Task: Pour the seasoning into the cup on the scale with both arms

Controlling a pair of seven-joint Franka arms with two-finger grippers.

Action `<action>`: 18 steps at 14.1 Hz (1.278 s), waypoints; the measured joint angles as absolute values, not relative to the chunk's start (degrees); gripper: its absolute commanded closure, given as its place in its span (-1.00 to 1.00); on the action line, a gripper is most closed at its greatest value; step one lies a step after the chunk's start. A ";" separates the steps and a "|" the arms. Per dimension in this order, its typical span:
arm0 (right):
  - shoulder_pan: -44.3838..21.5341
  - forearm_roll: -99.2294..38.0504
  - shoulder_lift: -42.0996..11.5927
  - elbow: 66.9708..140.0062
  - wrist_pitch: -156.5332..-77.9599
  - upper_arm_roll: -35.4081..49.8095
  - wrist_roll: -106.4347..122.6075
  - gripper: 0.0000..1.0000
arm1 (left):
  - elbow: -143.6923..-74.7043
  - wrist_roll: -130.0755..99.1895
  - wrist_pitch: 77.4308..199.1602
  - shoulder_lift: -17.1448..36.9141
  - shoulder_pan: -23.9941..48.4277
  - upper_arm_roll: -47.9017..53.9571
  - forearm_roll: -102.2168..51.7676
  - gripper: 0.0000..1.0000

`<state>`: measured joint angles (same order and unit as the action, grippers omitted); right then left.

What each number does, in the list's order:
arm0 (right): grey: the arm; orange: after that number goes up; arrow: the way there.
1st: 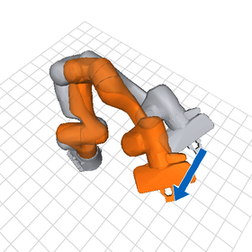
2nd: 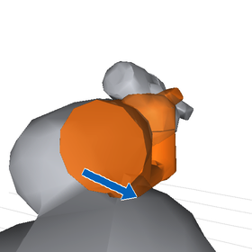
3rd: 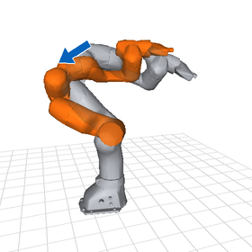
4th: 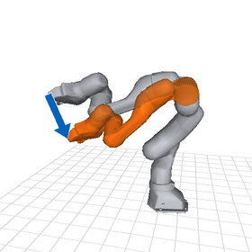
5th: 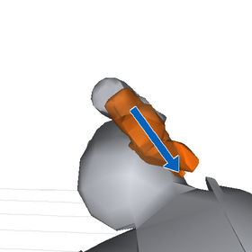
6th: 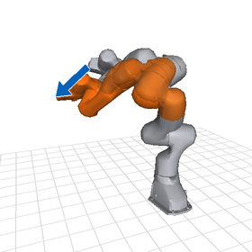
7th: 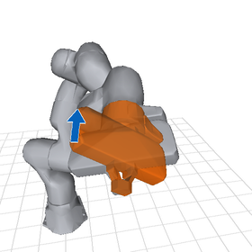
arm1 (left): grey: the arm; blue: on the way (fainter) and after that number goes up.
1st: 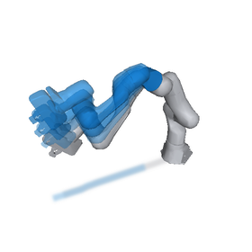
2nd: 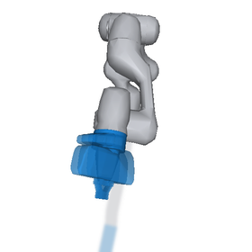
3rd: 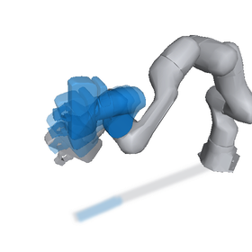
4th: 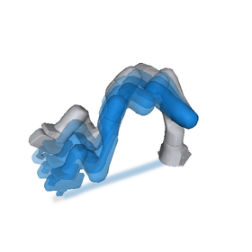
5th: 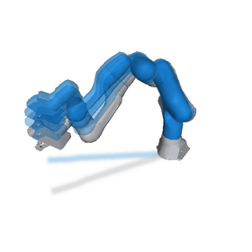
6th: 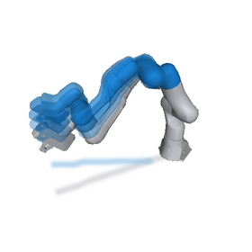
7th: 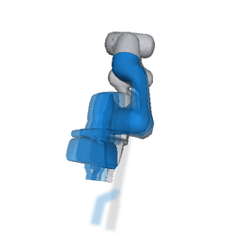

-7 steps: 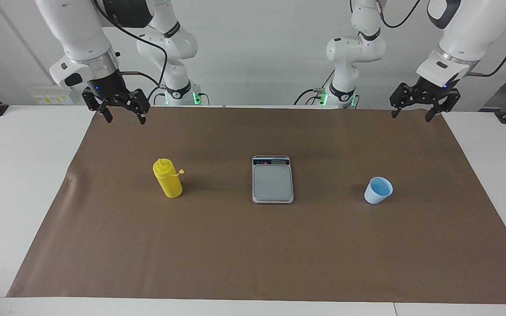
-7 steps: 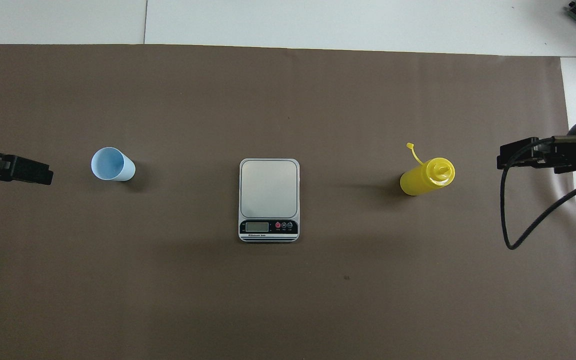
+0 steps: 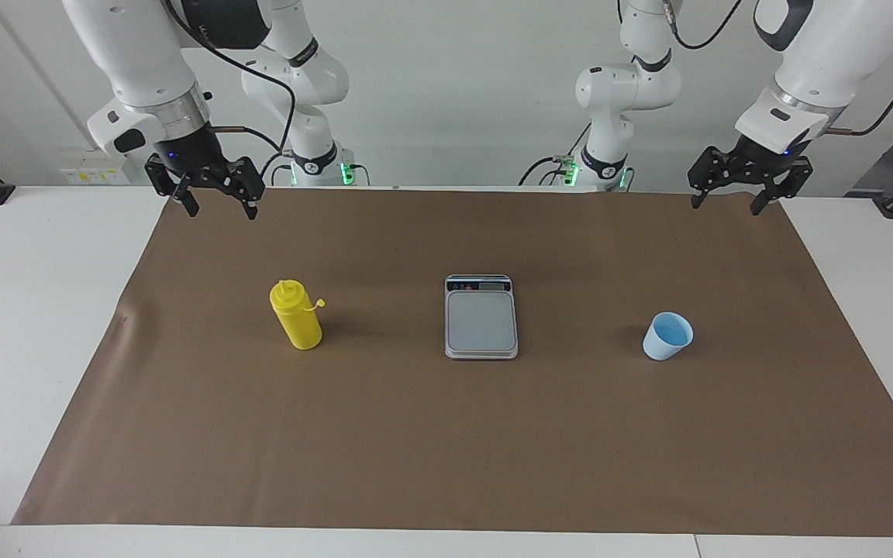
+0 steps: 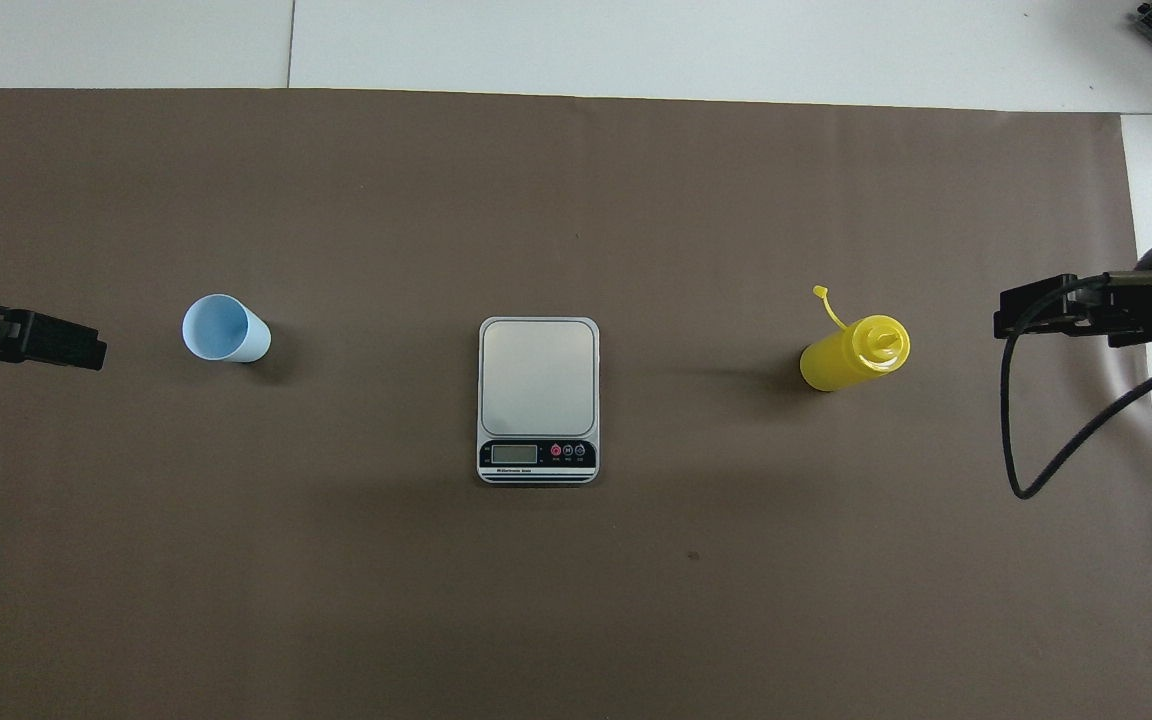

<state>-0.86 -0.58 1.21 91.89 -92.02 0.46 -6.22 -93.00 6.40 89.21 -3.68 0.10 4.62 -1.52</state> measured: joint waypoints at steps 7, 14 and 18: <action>-0.86 -0.59 1.21 91.89 -92.02 0.46 -6.22 -1.00 | -94.56 6.40 93.01 -3.70 0.10 4.47 -1.52 -1.00; -0.86 -0.58 1.21 91.89 -92.02 0.46 -6.22 -1.00 | -96.78 6.17 103.65 3.35 -1.28 3.69 -1.52 -1.00; -0.86 -0.59 1.21 91.89 -92.02 0.46 -6.22 -1.00 | -99.54 1.44 112.56 8.88 -1.31 3.61 -1.52 -1.00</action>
<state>-0.86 -0.59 1.21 91.89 -92.02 0.46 -6.22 -99.54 1.44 112.56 8.88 -1.31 3.61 -1.52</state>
